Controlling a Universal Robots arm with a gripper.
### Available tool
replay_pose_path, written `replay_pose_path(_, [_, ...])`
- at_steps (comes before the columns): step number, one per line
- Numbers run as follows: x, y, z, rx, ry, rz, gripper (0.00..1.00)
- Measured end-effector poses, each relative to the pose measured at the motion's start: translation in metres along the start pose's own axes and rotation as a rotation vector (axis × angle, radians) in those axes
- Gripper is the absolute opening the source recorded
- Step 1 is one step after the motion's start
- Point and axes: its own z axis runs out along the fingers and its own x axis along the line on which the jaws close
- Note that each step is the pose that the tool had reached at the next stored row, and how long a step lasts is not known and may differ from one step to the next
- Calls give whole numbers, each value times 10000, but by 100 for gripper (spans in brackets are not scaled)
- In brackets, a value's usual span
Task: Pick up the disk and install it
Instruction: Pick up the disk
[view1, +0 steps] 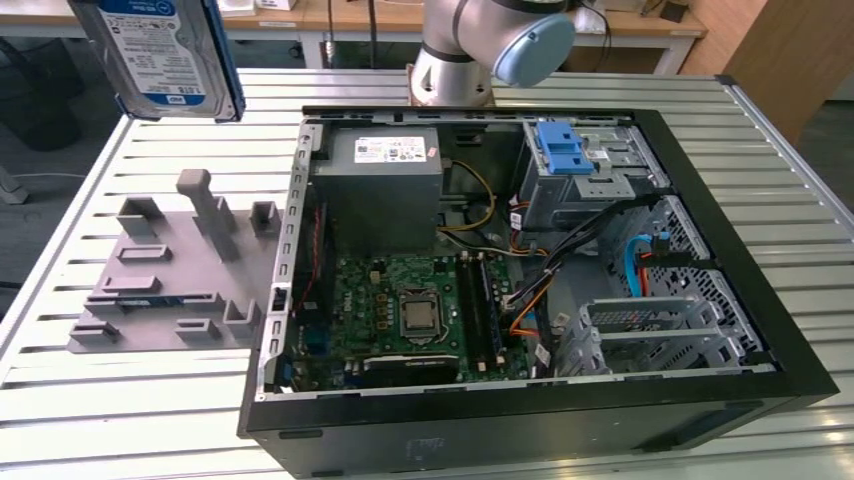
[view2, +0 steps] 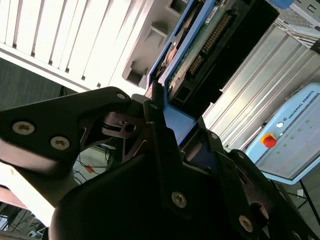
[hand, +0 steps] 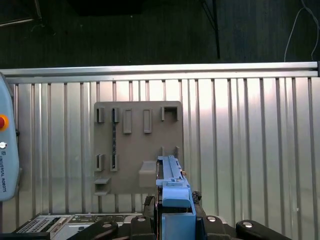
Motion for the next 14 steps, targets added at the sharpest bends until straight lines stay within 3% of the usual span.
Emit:
replay_pose_path(9, [3,-405,-8,-55,2,2,36])
replay_pose_path(14, [118,-443,-4,-59,2,2,36])
